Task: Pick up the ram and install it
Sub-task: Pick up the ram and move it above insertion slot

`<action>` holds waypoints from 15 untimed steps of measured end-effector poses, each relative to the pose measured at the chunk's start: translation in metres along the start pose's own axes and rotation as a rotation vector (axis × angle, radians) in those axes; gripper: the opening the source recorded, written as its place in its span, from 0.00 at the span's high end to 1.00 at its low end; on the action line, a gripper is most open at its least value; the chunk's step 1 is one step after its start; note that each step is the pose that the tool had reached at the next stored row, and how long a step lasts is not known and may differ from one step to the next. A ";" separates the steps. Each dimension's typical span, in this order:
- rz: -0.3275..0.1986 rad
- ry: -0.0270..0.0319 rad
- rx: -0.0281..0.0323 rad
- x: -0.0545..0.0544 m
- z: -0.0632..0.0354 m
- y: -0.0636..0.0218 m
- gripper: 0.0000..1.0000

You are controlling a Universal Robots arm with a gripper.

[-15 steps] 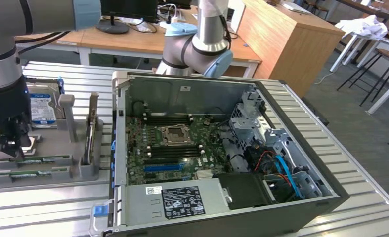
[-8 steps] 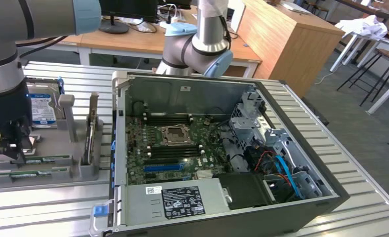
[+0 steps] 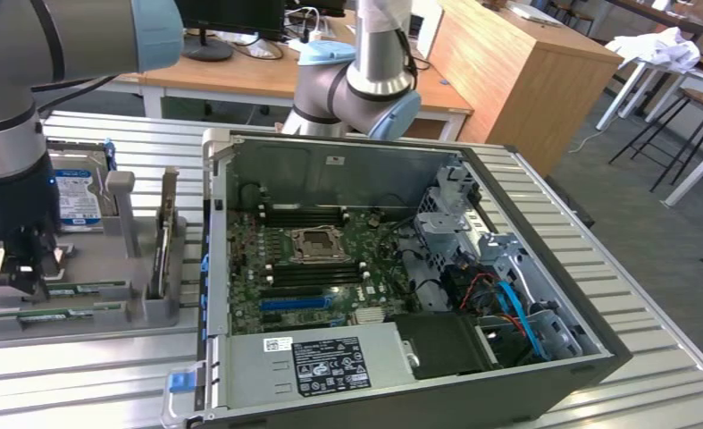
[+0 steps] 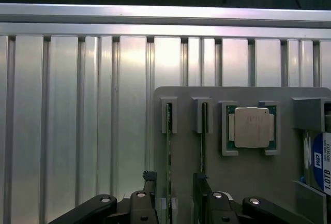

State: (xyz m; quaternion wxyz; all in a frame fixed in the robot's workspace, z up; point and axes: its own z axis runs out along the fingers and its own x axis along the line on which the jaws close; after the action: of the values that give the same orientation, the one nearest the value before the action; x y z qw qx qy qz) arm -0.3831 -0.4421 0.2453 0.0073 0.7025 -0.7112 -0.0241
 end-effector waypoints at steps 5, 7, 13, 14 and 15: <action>0.000 0.0000 0.0001 0.000 0.0047 -0.0002 0.59; 0.000 0.0000 0.0001 0.000 0.0064 -0.0003 0.59; 0.000 0.0001 -0.0001 0.000 0.0102 -0.0004 0.59; 0.000 0.0001 -0.0001 0.000 0.0102 -0.0004 0.59; 0.000 0.0001 -0.0001 0.000 0.0102 -0.0004 0.59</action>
State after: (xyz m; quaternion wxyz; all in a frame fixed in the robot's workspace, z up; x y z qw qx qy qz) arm -0.3832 -0.4421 0.2350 0.0074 0.7025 -0.7112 -0.0241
